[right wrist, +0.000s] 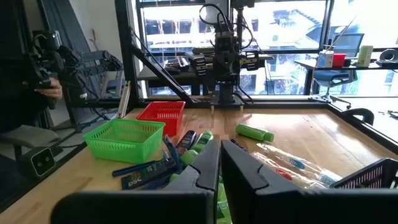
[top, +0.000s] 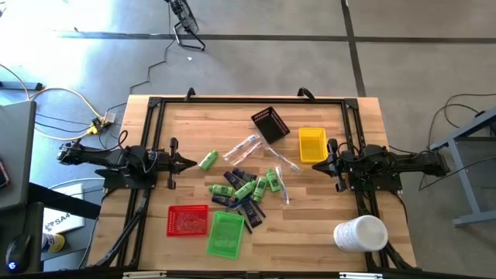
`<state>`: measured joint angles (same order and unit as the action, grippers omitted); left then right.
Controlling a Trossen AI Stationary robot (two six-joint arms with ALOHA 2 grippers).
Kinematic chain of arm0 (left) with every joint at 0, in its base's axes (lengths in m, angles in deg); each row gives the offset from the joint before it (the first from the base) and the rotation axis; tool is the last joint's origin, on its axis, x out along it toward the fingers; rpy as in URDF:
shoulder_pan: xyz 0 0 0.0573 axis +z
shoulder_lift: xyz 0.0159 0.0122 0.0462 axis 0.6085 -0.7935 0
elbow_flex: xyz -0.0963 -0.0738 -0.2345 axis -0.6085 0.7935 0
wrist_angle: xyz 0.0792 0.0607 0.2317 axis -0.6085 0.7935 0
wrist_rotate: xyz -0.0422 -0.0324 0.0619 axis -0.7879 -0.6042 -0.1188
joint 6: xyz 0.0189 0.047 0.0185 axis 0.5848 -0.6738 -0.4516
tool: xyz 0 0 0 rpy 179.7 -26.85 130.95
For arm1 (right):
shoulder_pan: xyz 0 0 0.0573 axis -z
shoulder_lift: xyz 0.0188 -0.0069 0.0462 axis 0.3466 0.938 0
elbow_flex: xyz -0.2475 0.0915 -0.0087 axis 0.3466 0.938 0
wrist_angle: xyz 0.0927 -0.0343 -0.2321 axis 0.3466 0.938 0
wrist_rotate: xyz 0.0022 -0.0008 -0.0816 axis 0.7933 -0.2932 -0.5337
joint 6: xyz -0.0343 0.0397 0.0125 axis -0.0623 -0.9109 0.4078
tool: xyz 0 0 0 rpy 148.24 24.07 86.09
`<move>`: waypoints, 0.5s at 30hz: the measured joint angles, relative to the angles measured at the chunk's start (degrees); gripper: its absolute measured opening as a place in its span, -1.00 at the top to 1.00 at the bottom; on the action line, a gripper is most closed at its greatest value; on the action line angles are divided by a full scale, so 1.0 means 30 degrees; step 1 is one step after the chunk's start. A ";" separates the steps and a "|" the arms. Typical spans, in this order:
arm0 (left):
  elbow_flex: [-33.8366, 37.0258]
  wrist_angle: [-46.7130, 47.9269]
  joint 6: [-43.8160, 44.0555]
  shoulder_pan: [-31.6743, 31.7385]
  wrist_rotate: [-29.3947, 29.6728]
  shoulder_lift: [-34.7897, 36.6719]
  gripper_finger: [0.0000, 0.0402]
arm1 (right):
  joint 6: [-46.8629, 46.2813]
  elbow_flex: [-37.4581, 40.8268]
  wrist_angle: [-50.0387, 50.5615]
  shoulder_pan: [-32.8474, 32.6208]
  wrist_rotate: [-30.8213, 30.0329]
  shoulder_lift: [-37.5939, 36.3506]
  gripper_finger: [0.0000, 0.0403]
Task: Pick & Place Travel size toiletries
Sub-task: Put the top right blue toothbrush into the yellow bin
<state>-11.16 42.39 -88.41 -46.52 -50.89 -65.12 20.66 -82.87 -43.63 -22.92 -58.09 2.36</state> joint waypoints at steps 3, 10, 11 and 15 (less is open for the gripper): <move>0.0000 0.0000 0.0002 0.0003 0.0000 0.0000 0.98 | -0.0305 0.0000 -0.0207 0.0000 -0.0588 0.0000 0.96; 0.0000 -0.0042 -0.0160 0.0000 0.0424 0.0002 0.98 | -0.0478 -0.0059 -0.1108 0.0007 -0.1616 0.0007 0.98; 0.0000 -0.0049 -0.0160 0.0000 0.0516 0.0000 0.98 | -0.0478 -0.0101 -0.1102 0.0007 -0.1706 0.0021 0.98; 0.0000 -0.0051 -0.0146 0.0000 0.0539 0.0002 0.98 | -0.0470 -0.0601 -0.1076 0.0000 -0.1943 0.0593 0.98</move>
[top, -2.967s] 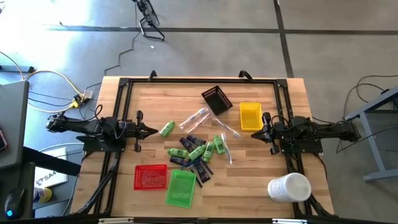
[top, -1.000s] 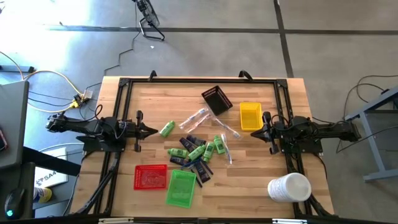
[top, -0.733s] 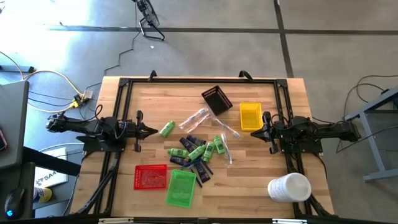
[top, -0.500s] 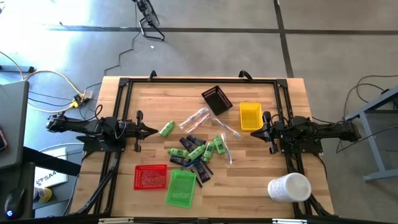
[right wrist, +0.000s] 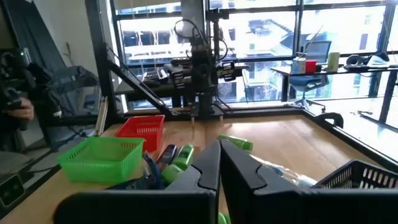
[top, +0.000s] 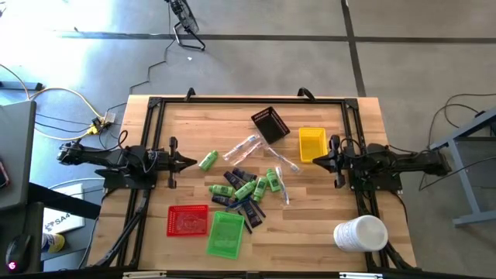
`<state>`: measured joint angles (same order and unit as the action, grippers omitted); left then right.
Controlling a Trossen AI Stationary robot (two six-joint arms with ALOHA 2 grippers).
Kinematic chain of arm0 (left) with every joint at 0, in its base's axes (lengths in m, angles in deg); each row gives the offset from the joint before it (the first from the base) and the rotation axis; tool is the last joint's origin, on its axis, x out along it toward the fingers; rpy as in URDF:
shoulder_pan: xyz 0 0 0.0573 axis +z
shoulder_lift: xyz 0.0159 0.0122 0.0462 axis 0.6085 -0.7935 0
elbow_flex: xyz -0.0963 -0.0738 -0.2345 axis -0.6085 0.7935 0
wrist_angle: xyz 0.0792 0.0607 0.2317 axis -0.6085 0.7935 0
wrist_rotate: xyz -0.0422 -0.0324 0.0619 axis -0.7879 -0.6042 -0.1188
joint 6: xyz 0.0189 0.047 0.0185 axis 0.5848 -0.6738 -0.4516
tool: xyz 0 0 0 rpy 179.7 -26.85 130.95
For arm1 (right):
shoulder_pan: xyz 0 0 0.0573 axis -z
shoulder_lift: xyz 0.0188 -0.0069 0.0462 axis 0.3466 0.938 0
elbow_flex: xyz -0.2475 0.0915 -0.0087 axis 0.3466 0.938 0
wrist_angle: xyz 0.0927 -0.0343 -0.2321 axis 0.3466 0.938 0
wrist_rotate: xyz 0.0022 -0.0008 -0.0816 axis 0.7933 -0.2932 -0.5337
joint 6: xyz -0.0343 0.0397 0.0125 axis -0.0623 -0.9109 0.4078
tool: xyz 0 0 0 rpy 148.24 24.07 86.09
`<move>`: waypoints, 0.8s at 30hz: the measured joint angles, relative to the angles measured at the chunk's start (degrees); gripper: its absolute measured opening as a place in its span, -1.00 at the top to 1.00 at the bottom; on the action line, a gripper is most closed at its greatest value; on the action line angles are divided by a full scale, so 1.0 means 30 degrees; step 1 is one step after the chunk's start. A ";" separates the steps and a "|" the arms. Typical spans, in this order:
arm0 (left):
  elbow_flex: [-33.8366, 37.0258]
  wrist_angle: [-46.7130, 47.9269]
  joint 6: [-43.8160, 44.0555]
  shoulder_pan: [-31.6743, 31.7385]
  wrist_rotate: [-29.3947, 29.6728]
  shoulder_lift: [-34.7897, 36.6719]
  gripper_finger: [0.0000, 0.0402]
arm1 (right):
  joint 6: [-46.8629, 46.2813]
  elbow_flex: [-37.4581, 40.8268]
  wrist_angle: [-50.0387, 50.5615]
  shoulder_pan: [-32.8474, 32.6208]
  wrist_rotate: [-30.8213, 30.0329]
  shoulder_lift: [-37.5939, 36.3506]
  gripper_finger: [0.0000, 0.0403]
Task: Pick & Place Travel size toiletries
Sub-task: Put the top right blue toothbrush into the yellow bin
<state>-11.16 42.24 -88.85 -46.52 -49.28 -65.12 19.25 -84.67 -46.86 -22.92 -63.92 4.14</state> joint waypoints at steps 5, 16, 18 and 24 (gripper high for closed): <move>0.0000 0.0000 0.0000 0.0000 0.0015 0.0000 0.98 | 0.0007 -0.0781 -0.0012 0.0006 -0.1521 0.1593 0.98; 0.0000 0.0000 0.0012 0.0002 0.0036 -0.0002 0.98 | -0.0010 -0.4028 0.0473 0.0000 -0.3122 0.7712 0.98; 0.0000 0.0007 0.0015 0.0000 0.0044 -0.0004 0.98 | -0.0334 -0.4784 0.1048 0.0002 -0.3583 0.8846 0.98; 0.0000 0.0007 0.0015 0.0003 0.0044 0.0000 0.98 | -0.1594 -0.7282 0.3135 0.0007 -0.4260 1.2117 0.98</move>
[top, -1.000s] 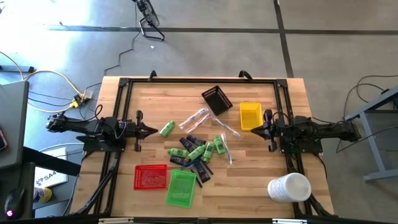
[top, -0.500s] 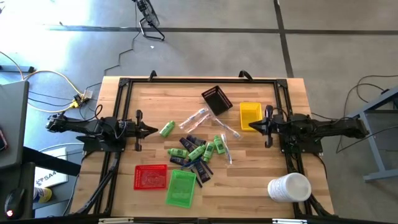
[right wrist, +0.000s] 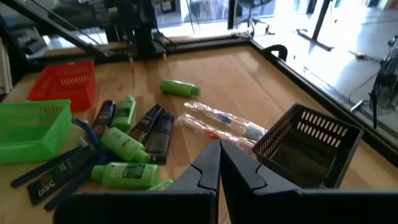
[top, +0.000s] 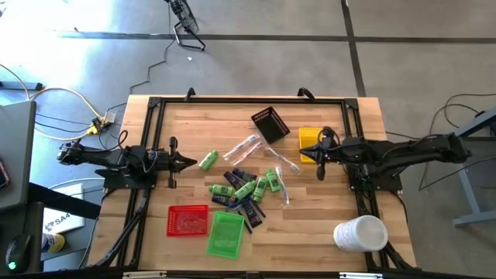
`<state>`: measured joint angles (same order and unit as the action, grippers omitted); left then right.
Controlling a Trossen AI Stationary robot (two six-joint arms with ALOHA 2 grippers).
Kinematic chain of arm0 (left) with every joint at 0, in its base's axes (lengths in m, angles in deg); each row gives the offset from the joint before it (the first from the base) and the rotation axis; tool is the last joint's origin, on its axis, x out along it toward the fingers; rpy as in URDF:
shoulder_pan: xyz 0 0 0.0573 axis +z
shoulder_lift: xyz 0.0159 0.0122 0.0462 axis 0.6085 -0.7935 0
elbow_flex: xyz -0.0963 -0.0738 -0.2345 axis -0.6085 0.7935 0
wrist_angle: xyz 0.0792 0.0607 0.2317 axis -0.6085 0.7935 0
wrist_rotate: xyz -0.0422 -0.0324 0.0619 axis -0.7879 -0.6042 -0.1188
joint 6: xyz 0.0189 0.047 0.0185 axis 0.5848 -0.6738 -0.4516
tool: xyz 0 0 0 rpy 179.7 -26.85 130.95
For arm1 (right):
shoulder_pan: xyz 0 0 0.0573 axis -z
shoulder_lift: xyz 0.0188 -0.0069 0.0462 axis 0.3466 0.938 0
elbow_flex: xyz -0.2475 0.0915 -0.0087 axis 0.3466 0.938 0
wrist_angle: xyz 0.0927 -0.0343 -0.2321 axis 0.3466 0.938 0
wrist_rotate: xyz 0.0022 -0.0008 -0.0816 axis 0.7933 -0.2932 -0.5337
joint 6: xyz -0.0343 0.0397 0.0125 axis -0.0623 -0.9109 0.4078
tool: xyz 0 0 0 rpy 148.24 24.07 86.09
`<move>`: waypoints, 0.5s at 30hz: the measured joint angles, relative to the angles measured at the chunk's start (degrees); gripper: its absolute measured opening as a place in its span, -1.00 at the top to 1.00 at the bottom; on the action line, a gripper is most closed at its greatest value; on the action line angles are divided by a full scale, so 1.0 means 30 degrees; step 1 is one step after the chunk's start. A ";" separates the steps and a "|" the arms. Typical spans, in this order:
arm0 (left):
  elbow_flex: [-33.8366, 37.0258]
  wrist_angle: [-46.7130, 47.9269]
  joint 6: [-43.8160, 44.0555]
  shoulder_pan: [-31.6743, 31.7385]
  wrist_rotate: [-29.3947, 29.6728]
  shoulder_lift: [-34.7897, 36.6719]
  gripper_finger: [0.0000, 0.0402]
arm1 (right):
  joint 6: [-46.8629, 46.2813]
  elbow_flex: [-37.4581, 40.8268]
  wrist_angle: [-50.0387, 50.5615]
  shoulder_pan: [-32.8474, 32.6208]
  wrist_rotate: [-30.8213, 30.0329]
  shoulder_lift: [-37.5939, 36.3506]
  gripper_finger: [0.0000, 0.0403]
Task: Pick & Place Travel size toiletries
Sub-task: Put the top right blue toothbrush into the yellow bin
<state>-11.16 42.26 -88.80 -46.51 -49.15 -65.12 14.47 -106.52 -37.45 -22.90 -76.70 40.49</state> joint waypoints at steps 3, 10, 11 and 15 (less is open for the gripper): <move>0.0000 0.0010 0.0006 -0.0001 0.0000 -0.0001 0.98 | -0.0049 -0.1028 0.0618 -0.0003 0.0003 0.1394 0.98; 0.0000 0.0021 0.0015 -0.0003 0.0000 0.0000 0.98 | -0.1348 -0.3138 0.1965 -0.0002 0.0226 0.3909 0.99; 0.0000 0.0015 0.0021 -0.0003 0.0000 0.0000 0.98 | -0.1549 -0.3482 0.2388 0.0000 0.0221 0.4288 0.99; 0.0000 0.0022 0.0043 0.0001 0.0000 -0.0003 0.98 | -0.2472 -0.5155 0.4616 -0.0007 0.0180 0.6023 0.99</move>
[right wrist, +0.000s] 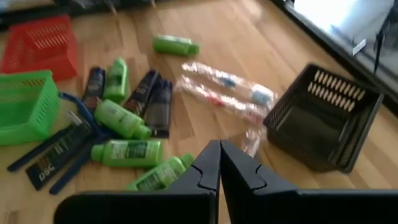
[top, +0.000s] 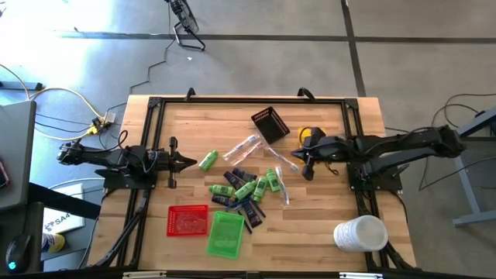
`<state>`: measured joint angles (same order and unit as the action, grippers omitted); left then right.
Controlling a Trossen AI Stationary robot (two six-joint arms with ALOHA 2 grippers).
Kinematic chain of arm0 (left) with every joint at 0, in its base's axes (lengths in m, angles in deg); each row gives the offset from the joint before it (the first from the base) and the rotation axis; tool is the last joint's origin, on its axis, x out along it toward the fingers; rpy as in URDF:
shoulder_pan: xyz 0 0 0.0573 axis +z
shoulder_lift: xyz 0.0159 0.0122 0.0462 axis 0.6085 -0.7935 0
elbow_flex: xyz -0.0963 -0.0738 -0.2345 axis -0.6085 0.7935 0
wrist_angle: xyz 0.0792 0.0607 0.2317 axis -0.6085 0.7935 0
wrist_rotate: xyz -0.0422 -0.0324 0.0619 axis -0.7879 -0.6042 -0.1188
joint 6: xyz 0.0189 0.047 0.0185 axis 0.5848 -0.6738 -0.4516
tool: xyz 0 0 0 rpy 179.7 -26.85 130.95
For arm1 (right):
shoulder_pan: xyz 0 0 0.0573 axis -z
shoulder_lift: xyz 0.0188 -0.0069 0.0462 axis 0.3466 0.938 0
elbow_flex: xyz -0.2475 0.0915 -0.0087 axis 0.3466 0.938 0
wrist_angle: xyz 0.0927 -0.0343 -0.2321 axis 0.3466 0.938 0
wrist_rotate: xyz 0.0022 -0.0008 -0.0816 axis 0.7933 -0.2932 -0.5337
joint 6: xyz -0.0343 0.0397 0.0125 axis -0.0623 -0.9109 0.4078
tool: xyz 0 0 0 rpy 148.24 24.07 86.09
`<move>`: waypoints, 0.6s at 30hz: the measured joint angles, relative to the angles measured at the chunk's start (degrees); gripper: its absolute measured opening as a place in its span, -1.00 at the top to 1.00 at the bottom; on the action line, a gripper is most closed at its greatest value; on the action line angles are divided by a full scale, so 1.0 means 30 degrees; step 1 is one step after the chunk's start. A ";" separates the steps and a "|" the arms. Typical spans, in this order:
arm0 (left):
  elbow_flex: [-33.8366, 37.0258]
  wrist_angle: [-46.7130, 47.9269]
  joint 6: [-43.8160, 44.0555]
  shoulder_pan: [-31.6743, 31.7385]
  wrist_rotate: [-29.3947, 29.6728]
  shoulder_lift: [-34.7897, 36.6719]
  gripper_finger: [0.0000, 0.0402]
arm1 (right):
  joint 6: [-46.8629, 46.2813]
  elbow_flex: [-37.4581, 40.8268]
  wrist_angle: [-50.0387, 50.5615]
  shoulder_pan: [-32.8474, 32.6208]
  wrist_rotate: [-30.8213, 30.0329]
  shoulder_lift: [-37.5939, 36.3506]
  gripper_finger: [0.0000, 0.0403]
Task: Pick & Place Travel size toiletries
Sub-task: Put the top right blue toothbrush into the yellow bin
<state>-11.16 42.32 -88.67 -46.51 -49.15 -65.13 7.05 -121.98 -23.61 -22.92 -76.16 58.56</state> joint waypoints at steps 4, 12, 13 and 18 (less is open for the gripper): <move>0.0000 0.0007 -0.0007 0.0004 0.0000 0.0003 0.98 | -0.0465 -0.1723 0.1929 0.0005 -0.0012 0.1895 0.99; 0.0000 0.0015 -0.0015 -0.0003 0.0000 0.0003 0.98 | -0.0443 -0.3303 0.3851 0.0015 0.0857 0.4592 0.99; 0.0000 0.0015 -0.0015 -0.0003 0.0000 -0.0003 0.98 | -0.0421 -0.3296 0.3852 0.0008 0.1168 0.4813 0.99; 0.0000 0.0015 -0.0022 -0.0003 0.0000 0.0003 0.98 | -0.0305 -0.3296 0.3785 0.0000 0.1656 0.5896 0.99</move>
<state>-11.16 42.37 -88.74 -46.52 -49.15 -65.12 6.14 -131.87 -12.25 -22.92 -71.19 76.25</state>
